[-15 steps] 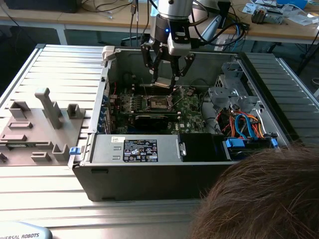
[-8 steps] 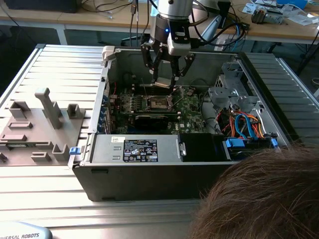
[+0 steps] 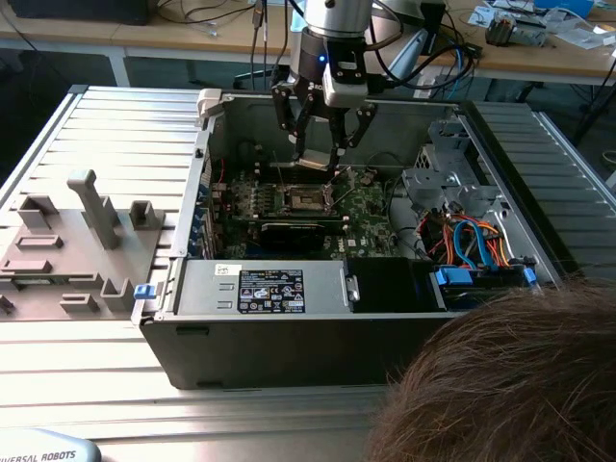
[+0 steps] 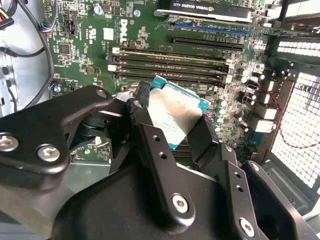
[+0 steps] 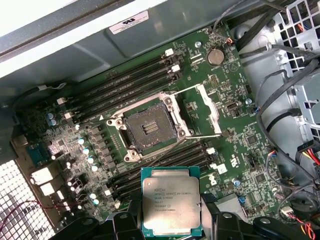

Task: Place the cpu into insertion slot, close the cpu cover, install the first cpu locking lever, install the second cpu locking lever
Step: 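Place the cpu into insertion slot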

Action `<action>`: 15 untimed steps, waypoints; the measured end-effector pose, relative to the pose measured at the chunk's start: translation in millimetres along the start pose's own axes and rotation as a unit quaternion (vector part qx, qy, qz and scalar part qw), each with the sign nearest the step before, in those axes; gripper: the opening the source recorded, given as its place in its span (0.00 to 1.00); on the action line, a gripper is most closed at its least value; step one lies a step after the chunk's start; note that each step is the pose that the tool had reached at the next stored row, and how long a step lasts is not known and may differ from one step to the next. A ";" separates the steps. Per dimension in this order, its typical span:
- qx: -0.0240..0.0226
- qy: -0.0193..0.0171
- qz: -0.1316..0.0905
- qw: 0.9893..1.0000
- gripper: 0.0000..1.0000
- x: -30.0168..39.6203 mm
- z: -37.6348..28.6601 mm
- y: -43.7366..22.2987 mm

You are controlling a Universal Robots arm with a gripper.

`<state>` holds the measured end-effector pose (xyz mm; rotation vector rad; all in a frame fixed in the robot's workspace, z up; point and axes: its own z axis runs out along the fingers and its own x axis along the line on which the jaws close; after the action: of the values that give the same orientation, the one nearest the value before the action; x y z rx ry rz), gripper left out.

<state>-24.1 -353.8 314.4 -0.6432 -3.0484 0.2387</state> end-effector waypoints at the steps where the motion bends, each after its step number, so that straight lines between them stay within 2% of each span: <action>1: 0.000 0.000 0.001 1.000 0.55 0.0 0.0 0.0; 15: 0.001 0.001 0.006 1.000 0.55 0.0 0.0 0.0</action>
<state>-24.1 -353.8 314.4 -0.6627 -3.0434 0.2409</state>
